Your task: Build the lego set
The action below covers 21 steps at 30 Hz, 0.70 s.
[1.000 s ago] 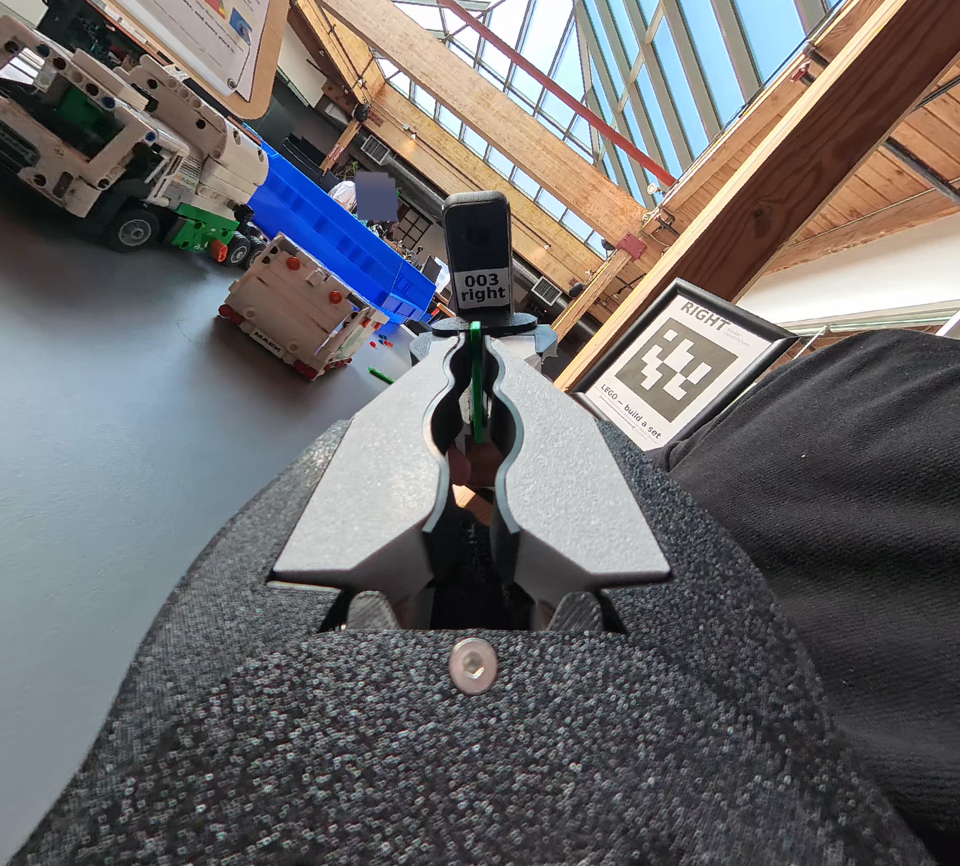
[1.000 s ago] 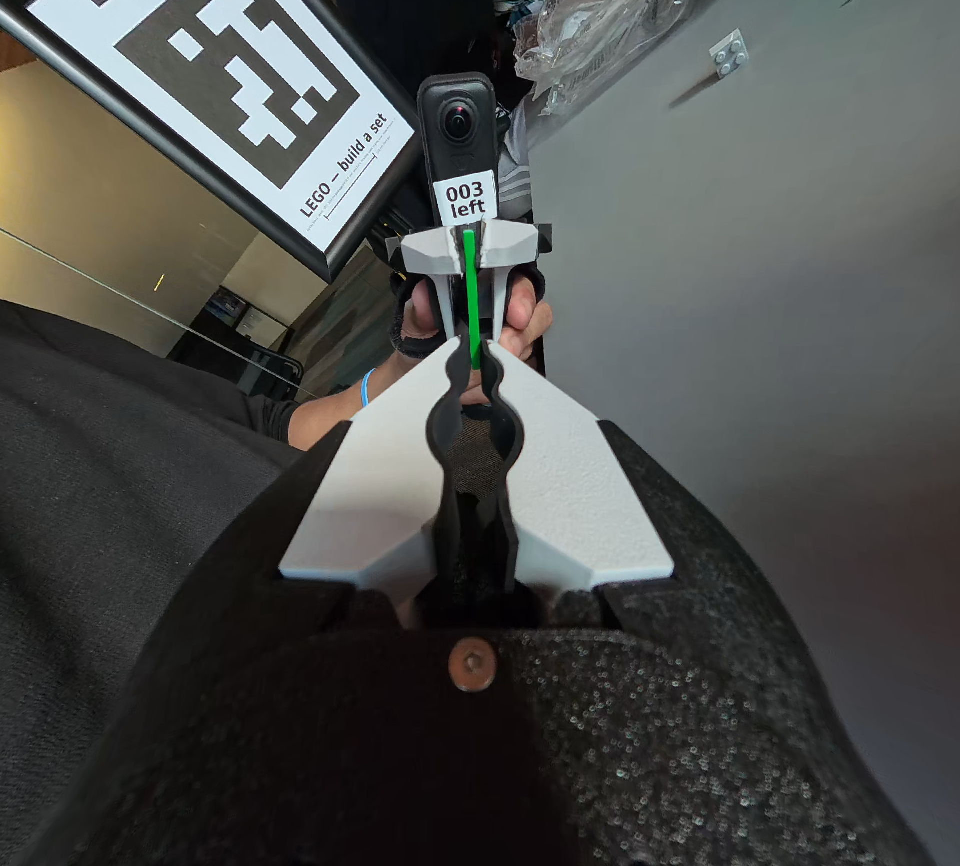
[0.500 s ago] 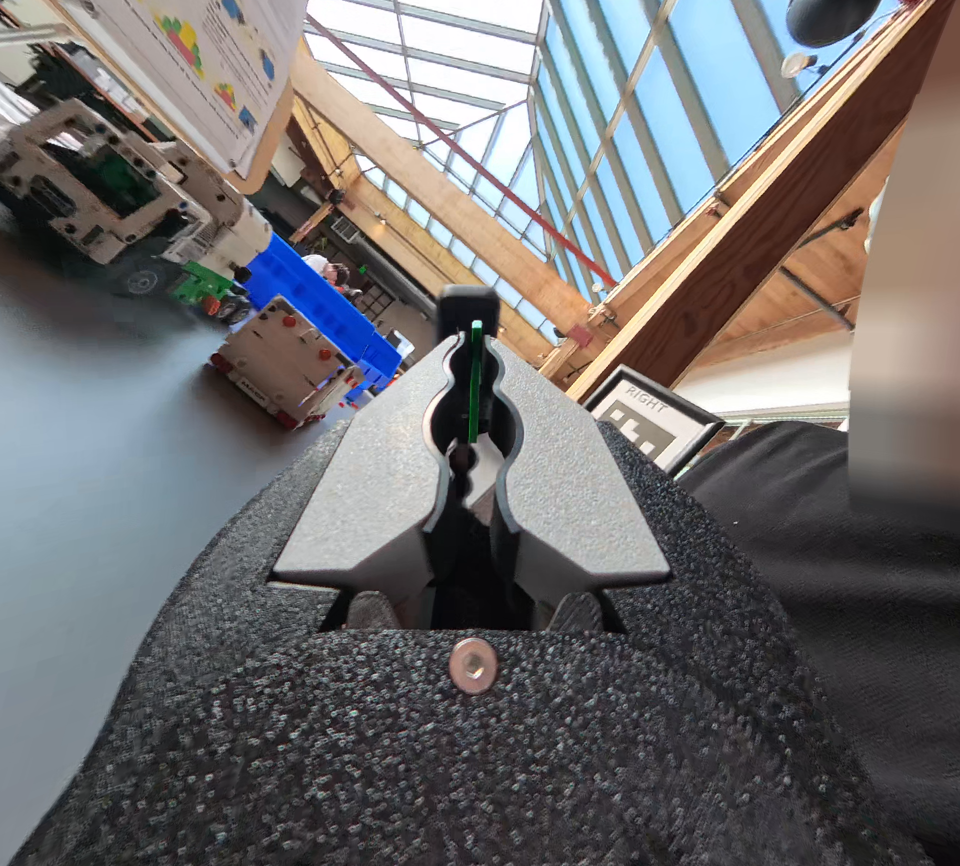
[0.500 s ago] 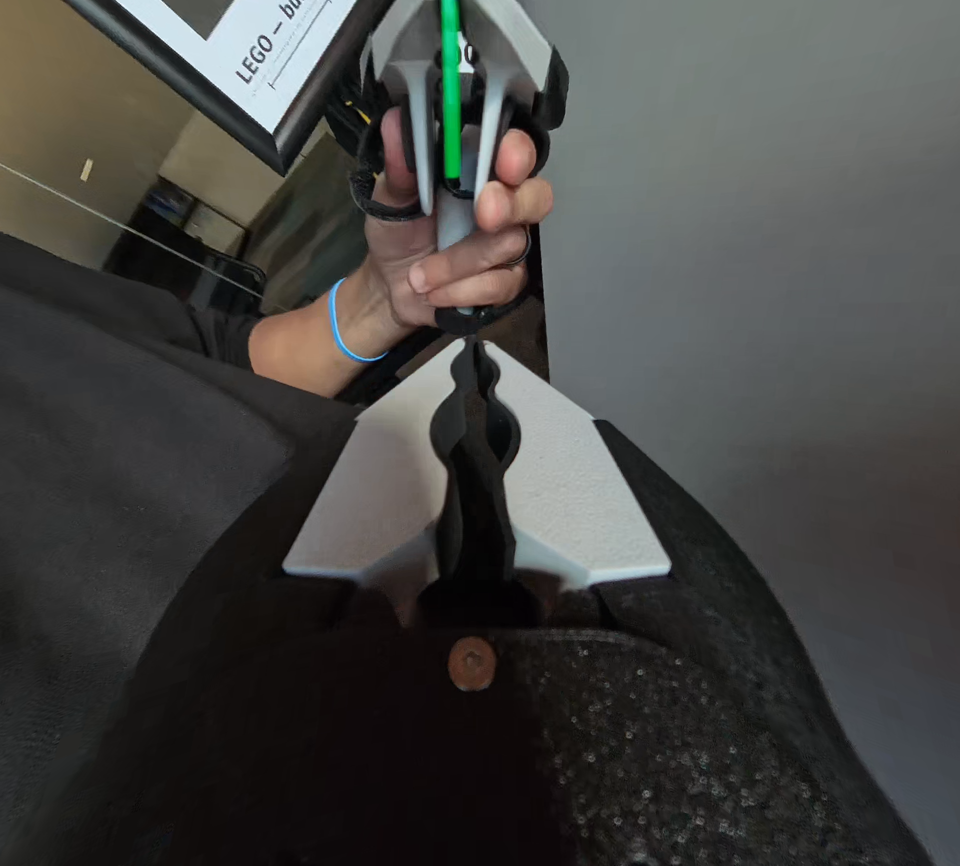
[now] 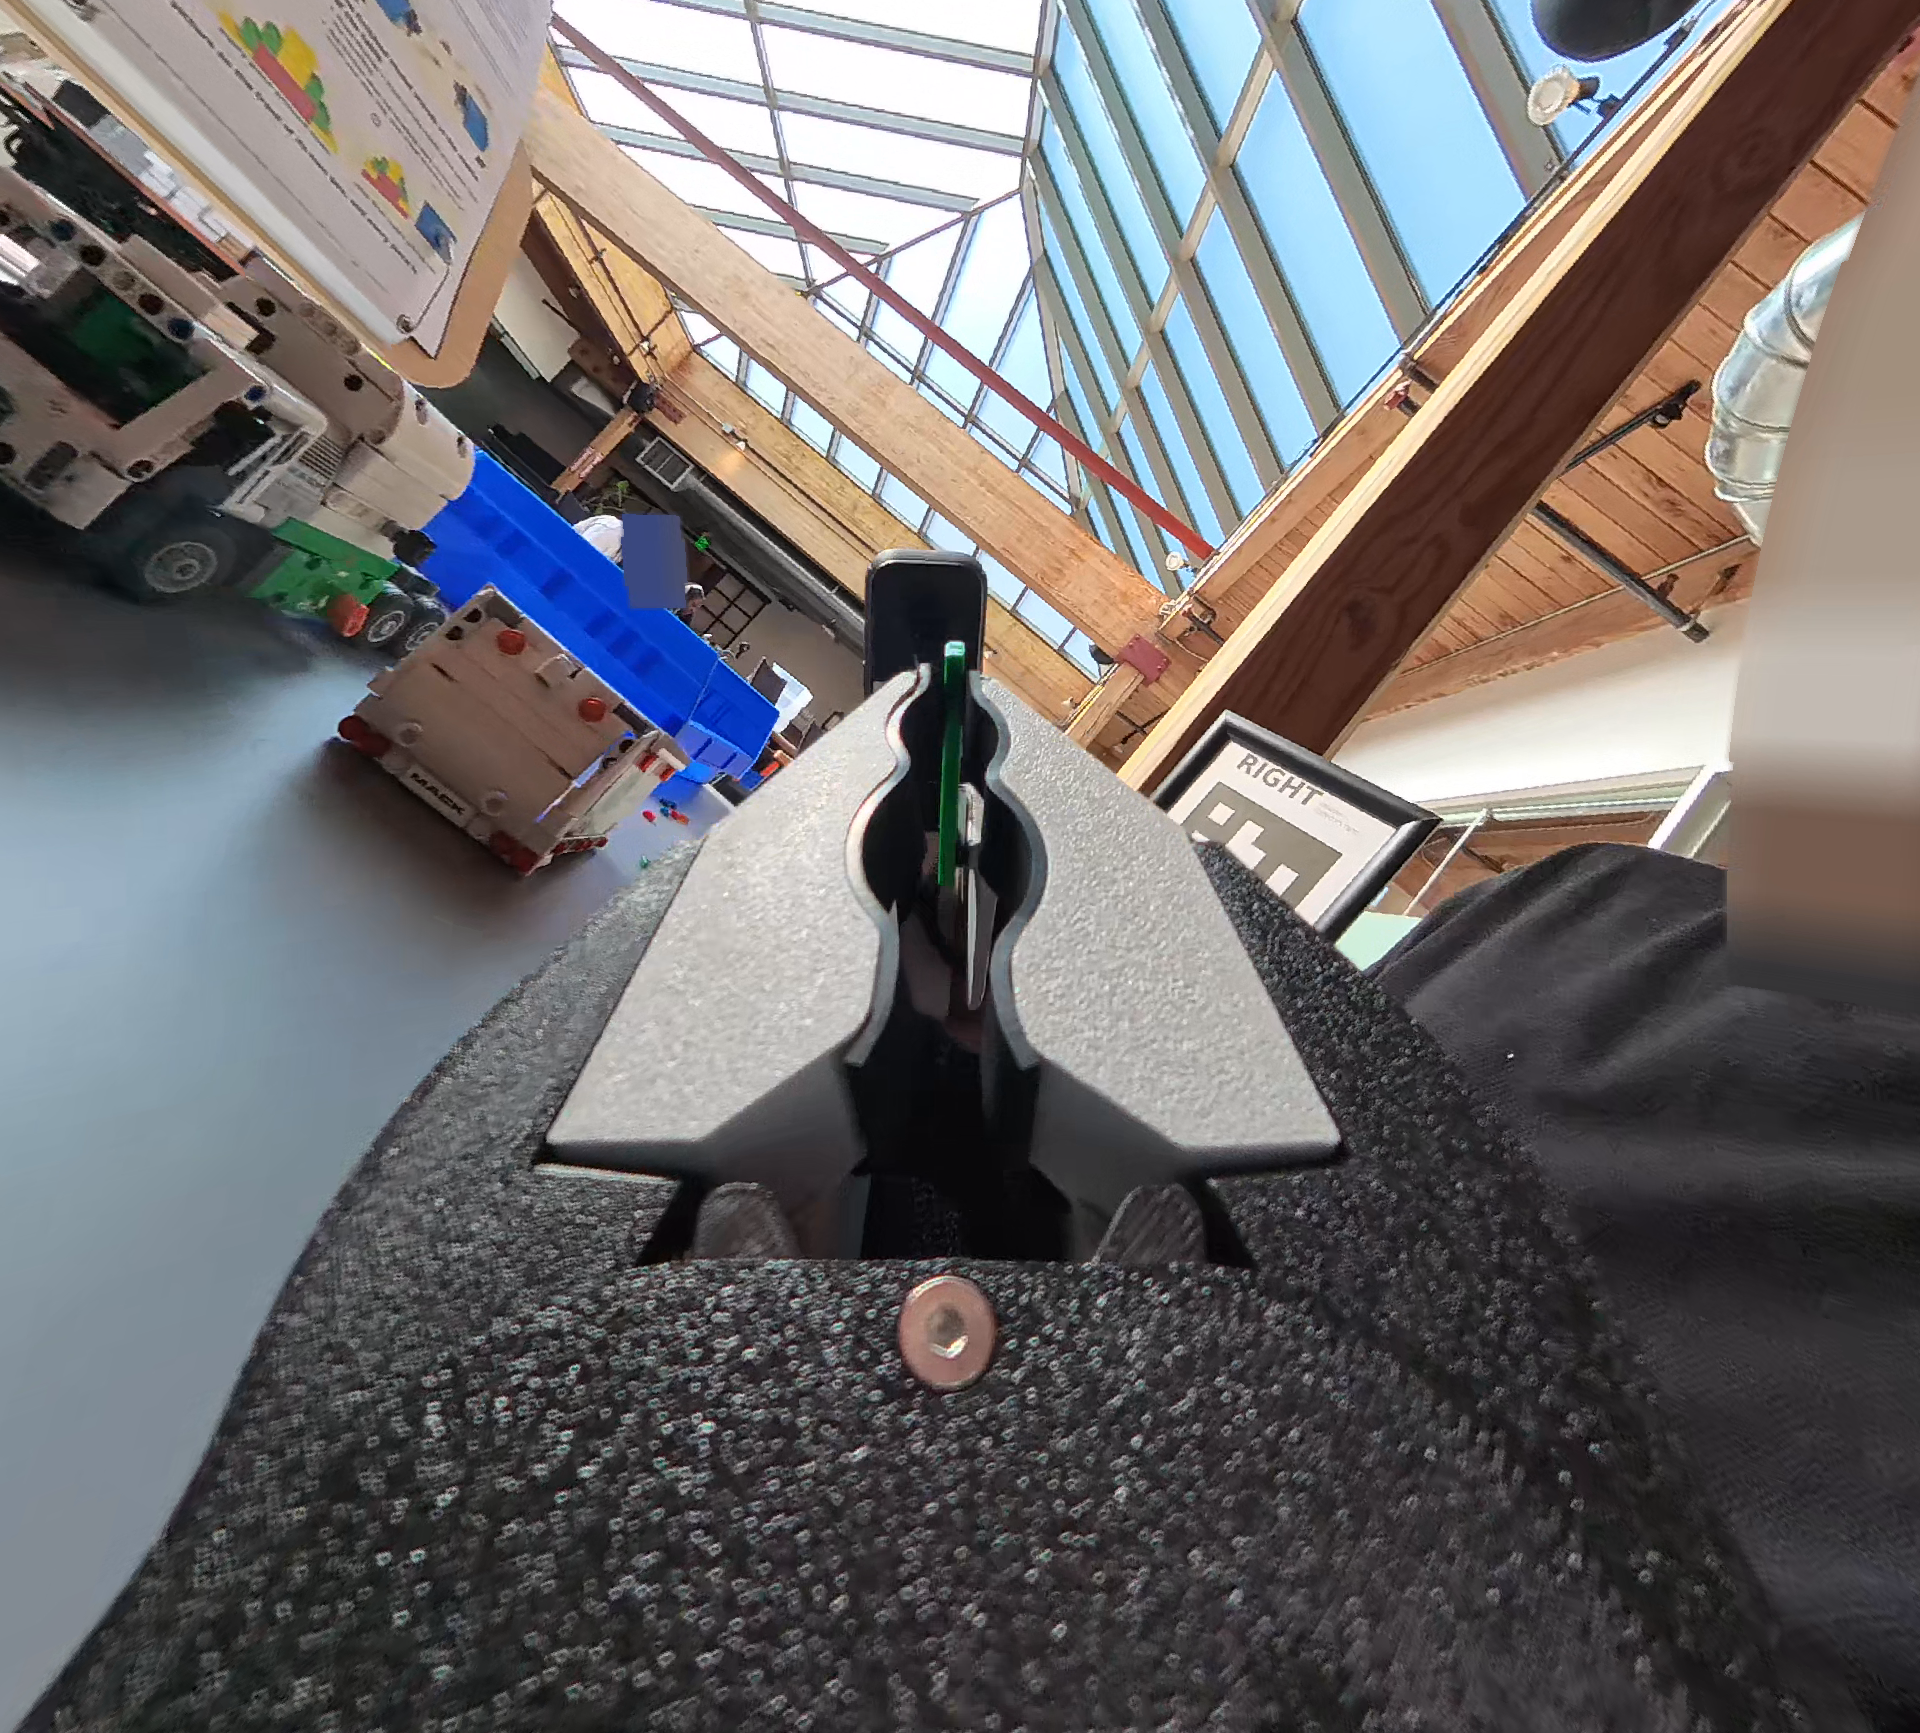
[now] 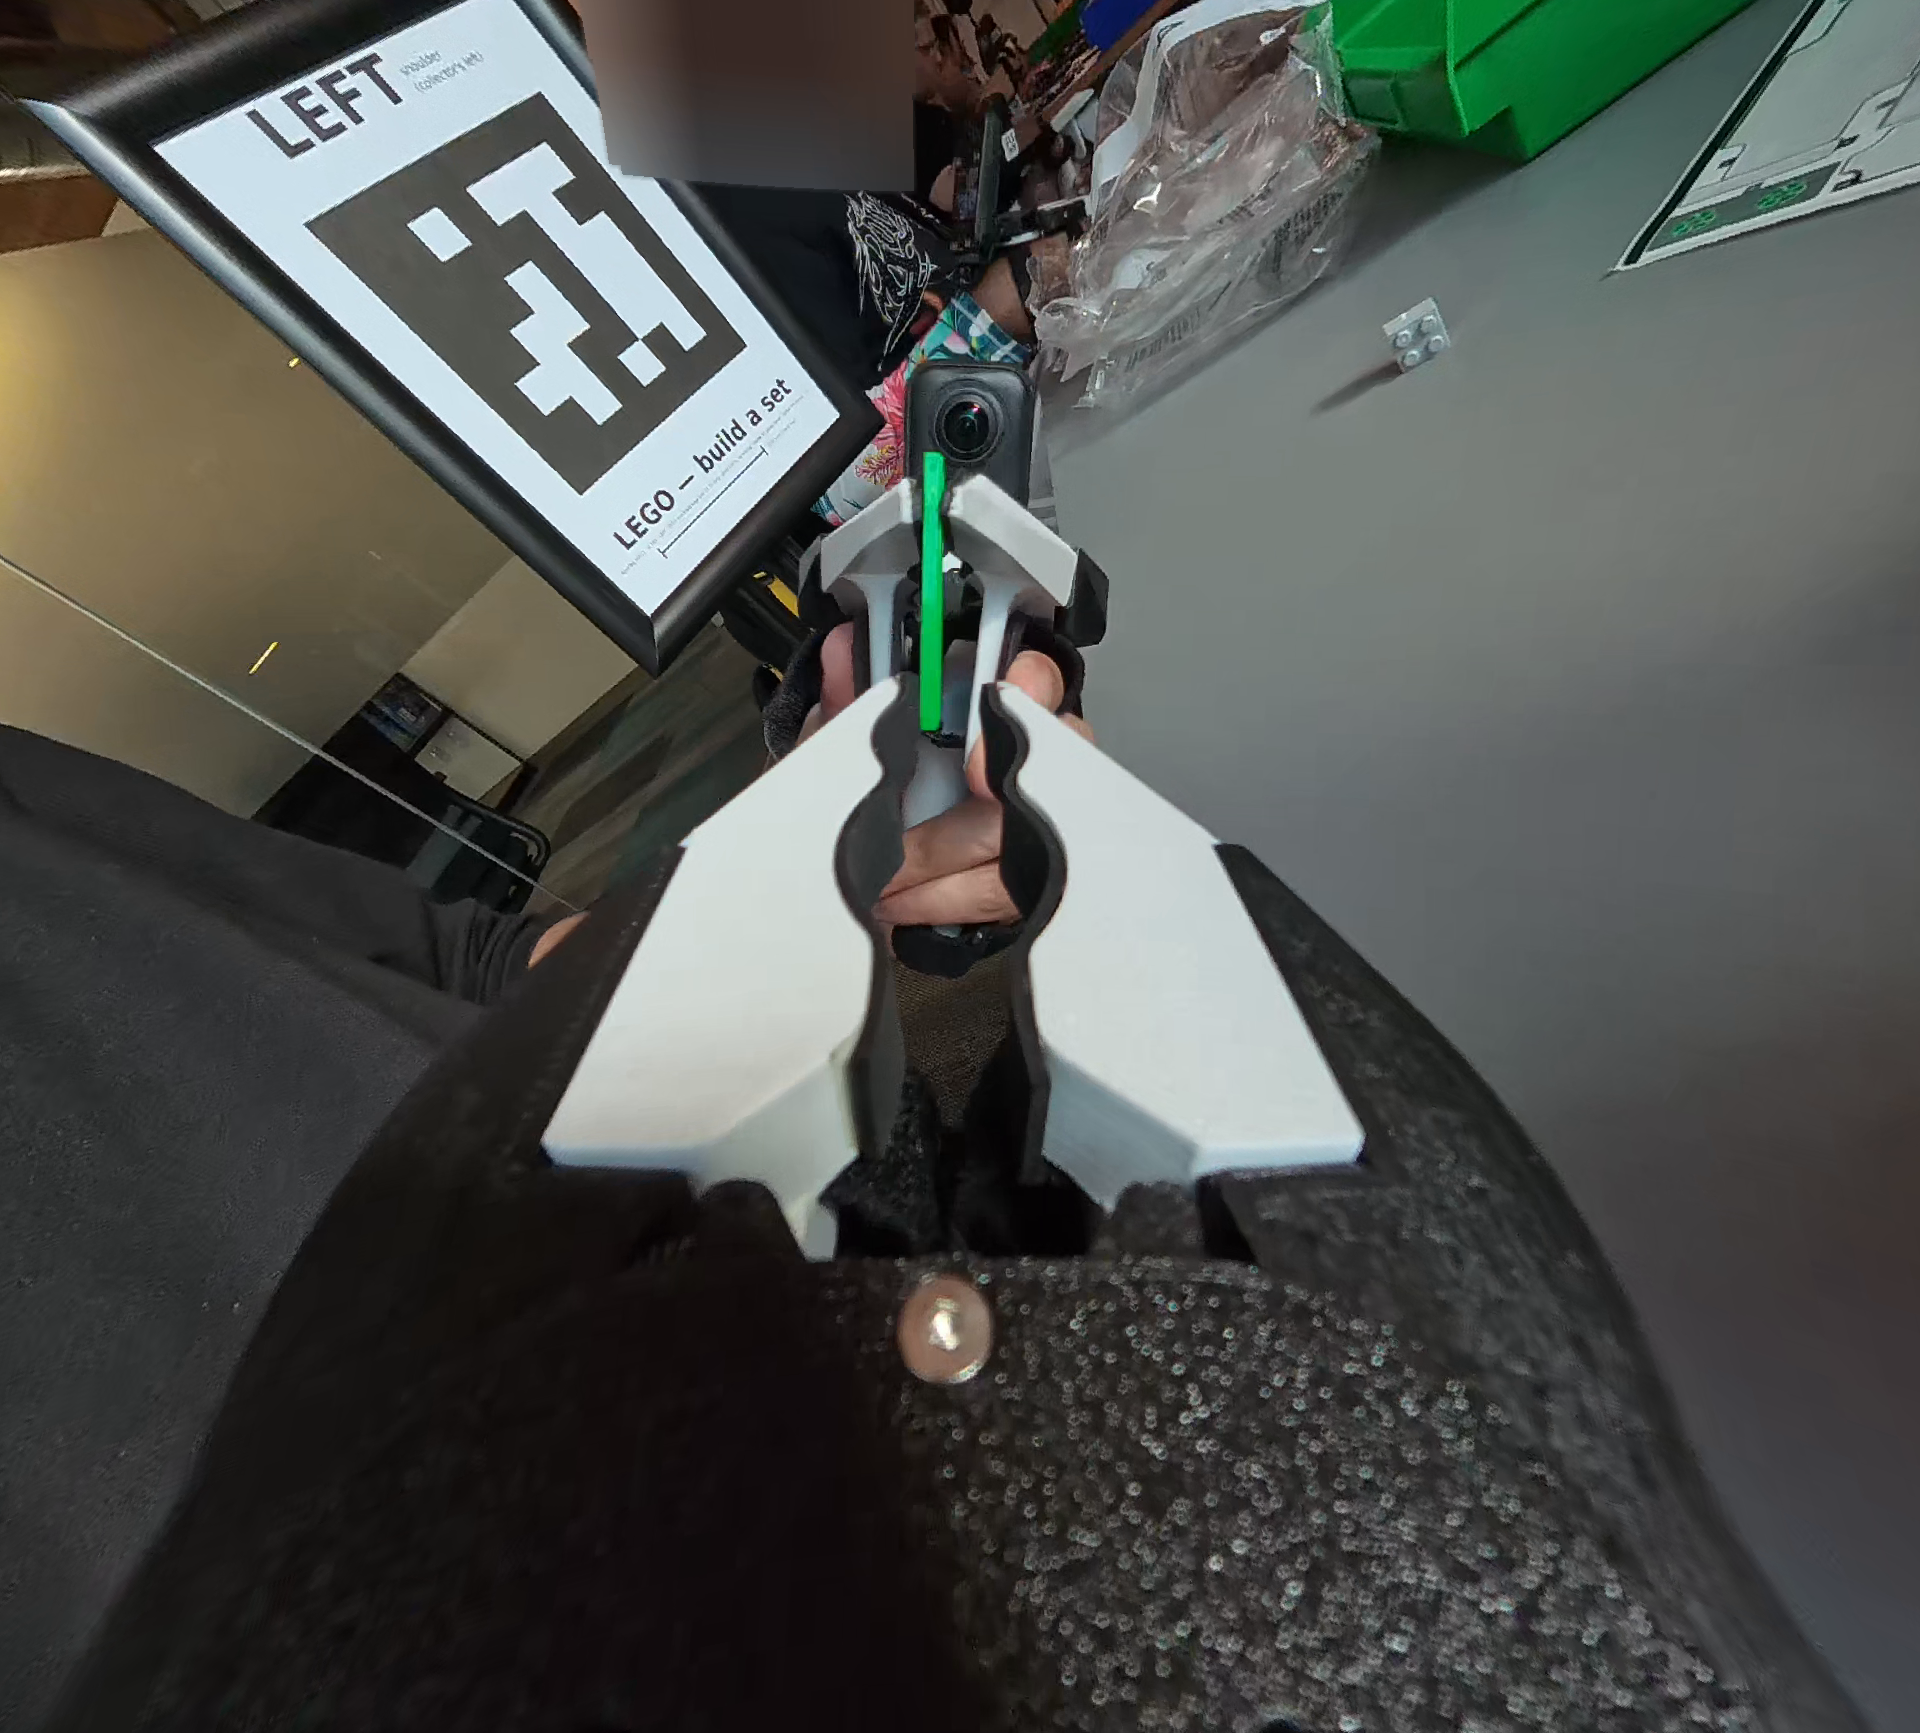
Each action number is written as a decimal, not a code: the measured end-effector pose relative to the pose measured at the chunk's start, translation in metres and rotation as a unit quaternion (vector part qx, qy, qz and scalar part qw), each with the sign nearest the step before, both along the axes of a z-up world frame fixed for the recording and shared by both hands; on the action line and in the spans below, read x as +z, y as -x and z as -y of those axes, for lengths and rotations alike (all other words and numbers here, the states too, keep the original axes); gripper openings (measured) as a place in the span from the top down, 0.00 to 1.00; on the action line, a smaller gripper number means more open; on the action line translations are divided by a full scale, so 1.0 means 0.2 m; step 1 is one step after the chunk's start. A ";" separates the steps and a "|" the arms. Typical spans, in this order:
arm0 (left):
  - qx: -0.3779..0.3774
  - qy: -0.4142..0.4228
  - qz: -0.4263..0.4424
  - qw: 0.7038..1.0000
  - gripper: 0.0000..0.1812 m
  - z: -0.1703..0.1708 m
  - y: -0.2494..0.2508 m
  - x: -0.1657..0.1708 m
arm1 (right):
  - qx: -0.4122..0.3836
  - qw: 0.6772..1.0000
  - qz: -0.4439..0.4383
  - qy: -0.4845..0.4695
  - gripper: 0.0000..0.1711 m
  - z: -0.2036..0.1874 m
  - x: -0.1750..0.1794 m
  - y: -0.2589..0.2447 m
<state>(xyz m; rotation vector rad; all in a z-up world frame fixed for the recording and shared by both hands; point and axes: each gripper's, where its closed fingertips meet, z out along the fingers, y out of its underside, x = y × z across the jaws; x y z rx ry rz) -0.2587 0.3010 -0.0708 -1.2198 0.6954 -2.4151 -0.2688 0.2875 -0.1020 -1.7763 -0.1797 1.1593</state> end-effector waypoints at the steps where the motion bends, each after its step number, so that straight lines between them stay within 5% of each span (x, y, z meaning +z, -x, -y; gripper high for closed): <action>1: 0.001 -0.006 -0.004 1.000 1.00 0.01 -0.01 0.00 | 0.000 1.000 0.000 -0.004 0.96 0.01 0.00 0.00; 21: 0.008 -0.136 -0.089 0.987 1.00 0.10 -0.08 -0.10 | 0.016 0.995 0.096 0.004 0.99 0.14 -0.04 -0.17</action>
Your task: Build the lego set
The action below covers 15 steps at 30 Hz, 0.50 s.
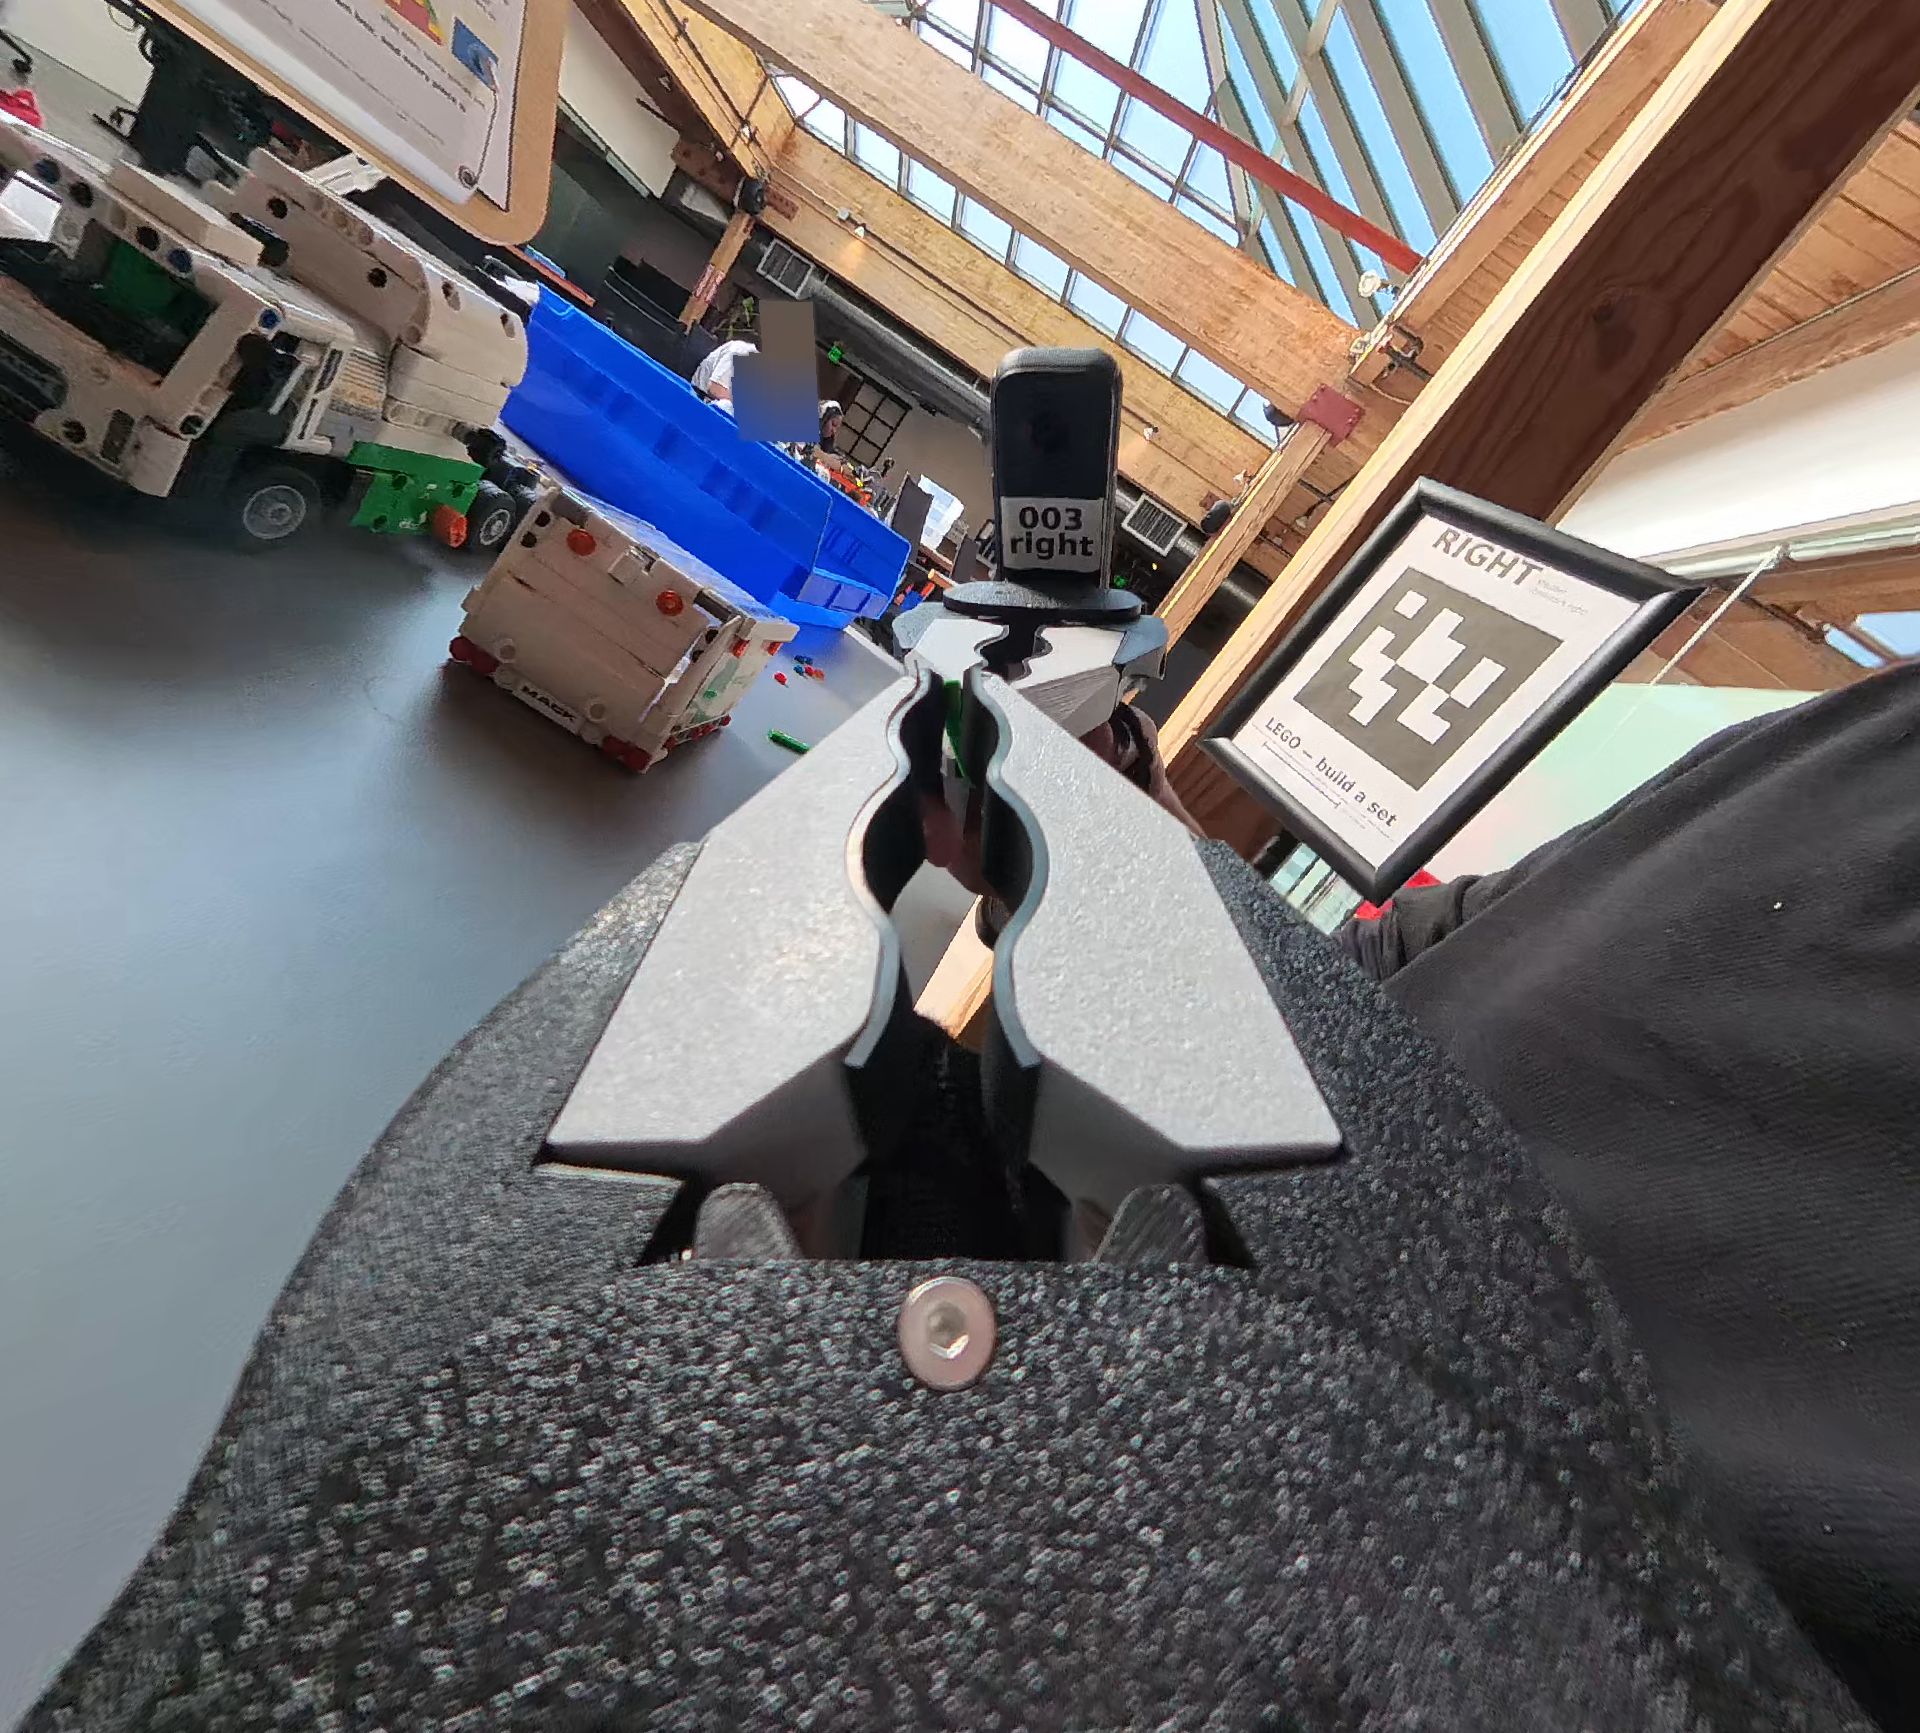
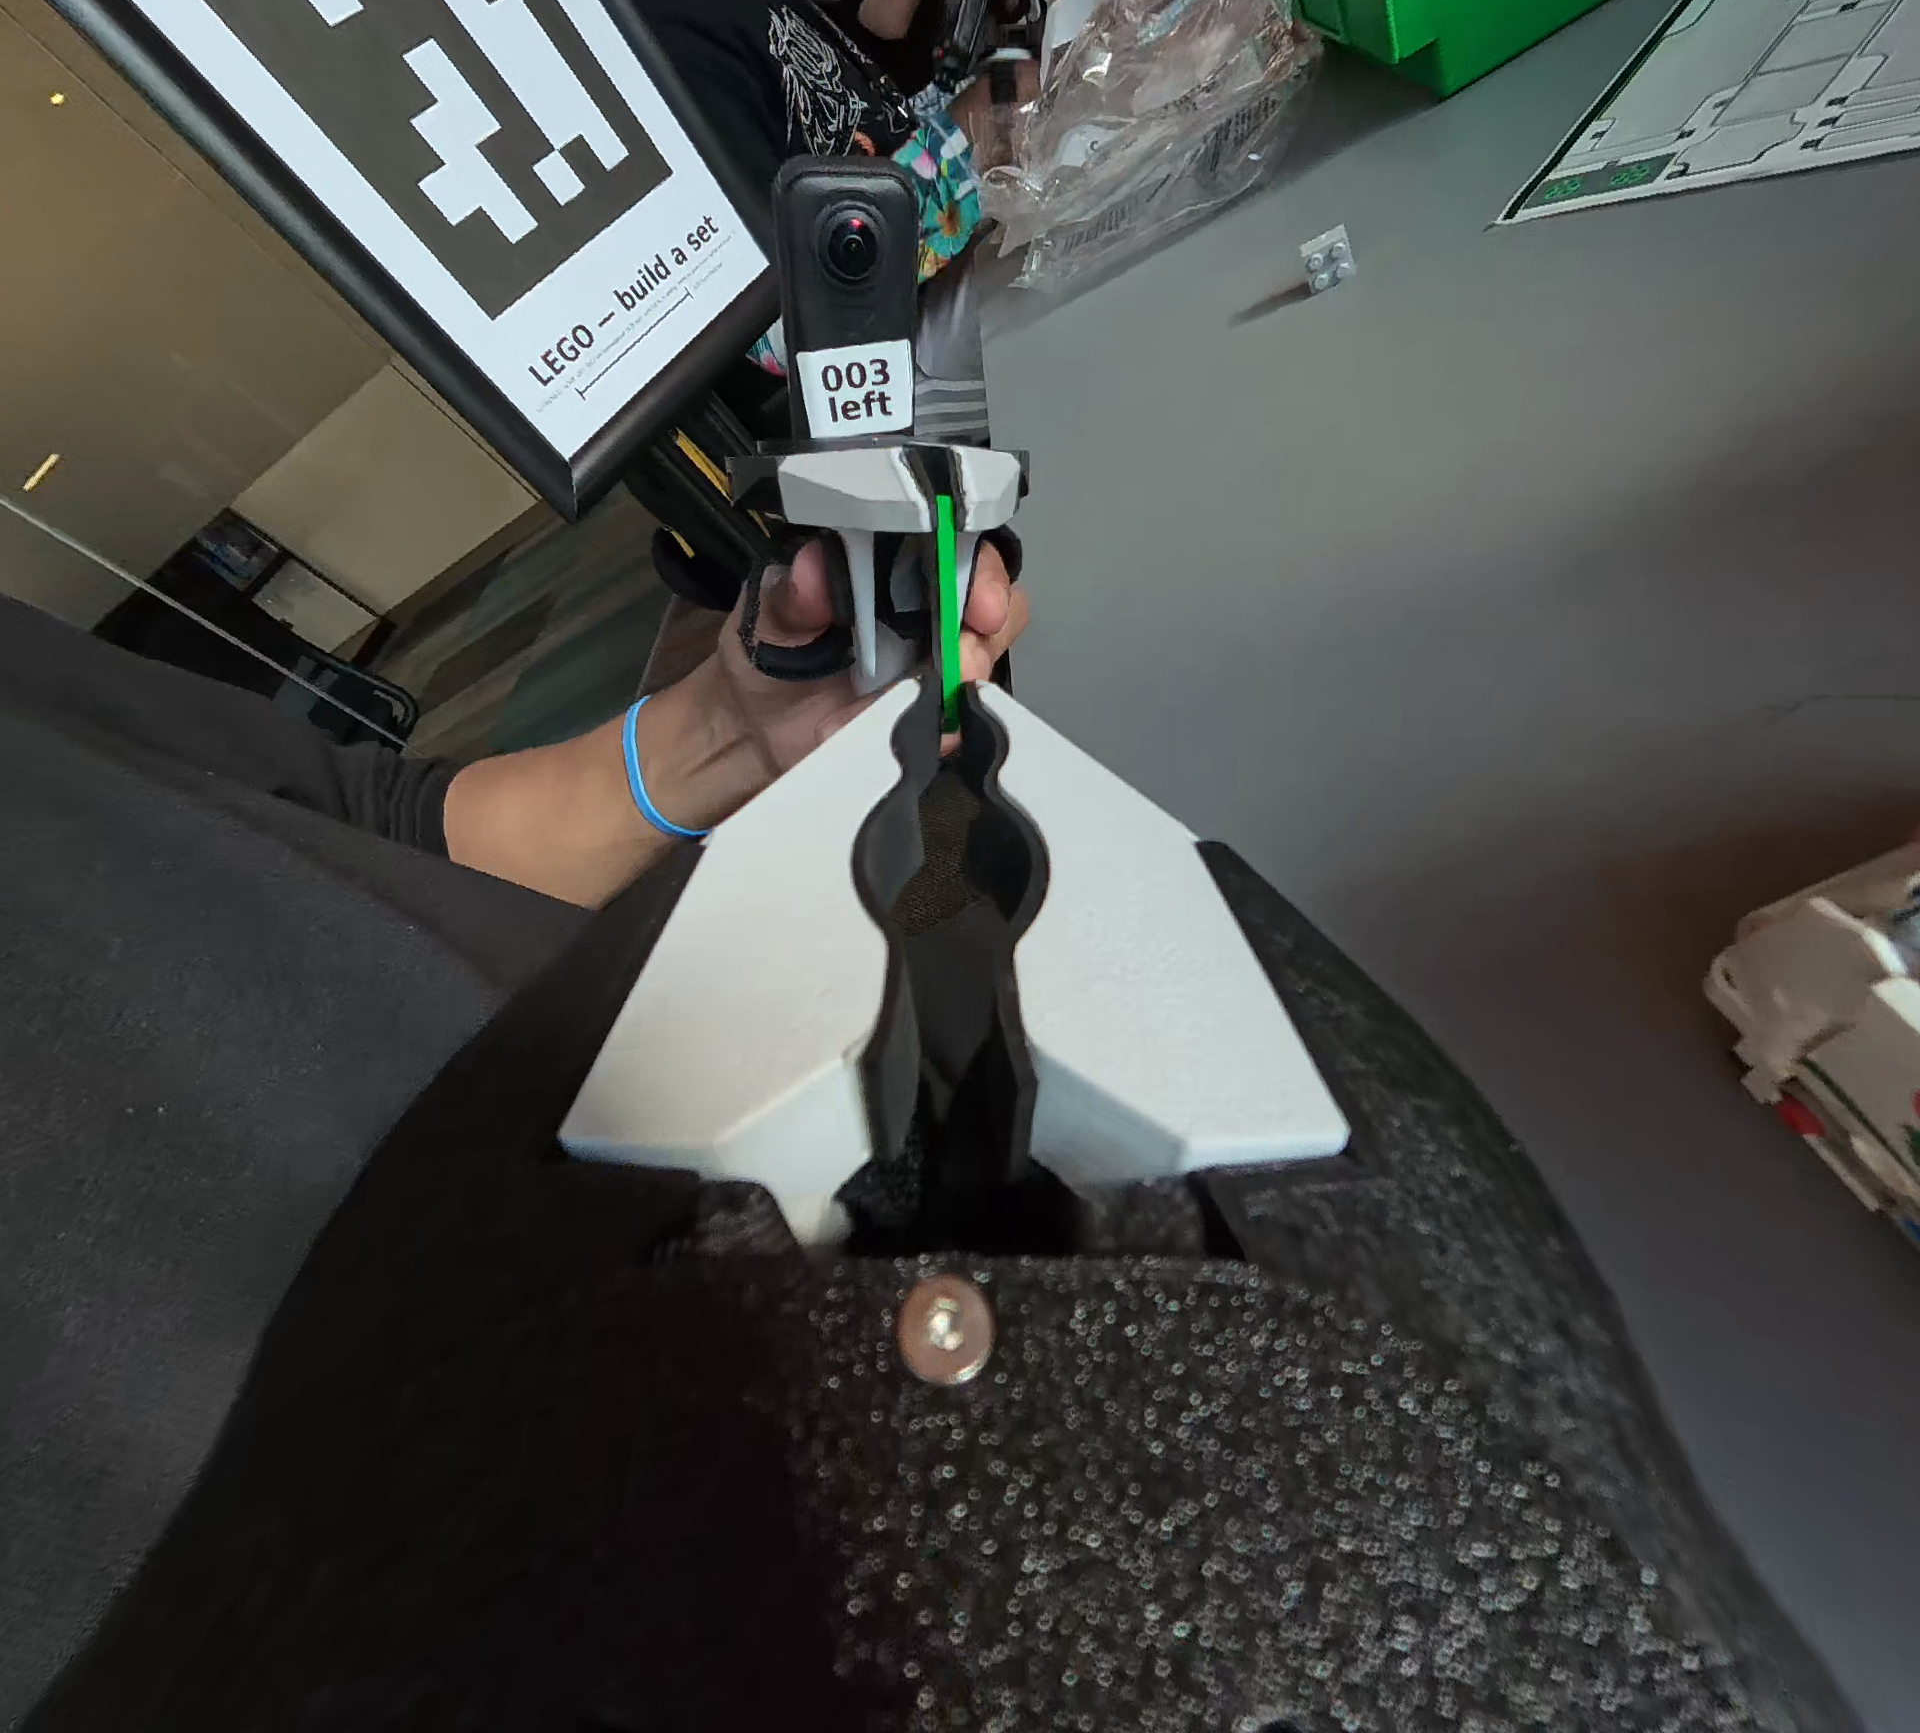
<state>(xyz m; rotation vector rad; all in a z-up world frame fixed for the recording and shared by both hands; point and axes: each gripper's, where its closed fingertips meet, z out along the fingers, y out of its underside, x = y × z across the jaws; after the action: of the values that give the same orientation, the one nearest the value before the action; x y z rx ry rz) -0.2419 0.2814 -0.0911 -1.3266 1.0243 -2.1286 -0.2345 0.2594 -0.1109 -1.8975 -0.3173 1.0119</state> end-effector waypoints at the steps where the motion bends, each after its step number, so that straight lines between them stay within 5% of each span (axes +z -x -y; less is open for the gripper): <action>1: -0.009 -0.013 -0.006 1.000 0.99 0.02 -0.01 -0.01 | 0.004 1.000 0.008 0.003 0.99 0.02 -0.01 -0.01; 9: -0.071 -0.245 -0.117 0.960 0.98 0.27 -0.19 -0.16 | 0.019 0.987 0.161 0.008 0.98 0.25 -0.12 -0.24; 15: -0.077 -0.396 -0.155 0.902 0.99 0.38 -0.37 -0.25 | -0.077 0.978 0.194 -0.011 0.96 0.31 -0.16 -0.48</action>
<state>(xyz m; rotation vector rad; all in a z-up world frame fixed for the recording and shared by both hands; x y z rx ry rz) -0.1670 0.2056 -0.1406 -1.1794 1.9081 -1.3180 -0.1384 0.1967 -0.1436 -2.0600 -0.3963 0.5291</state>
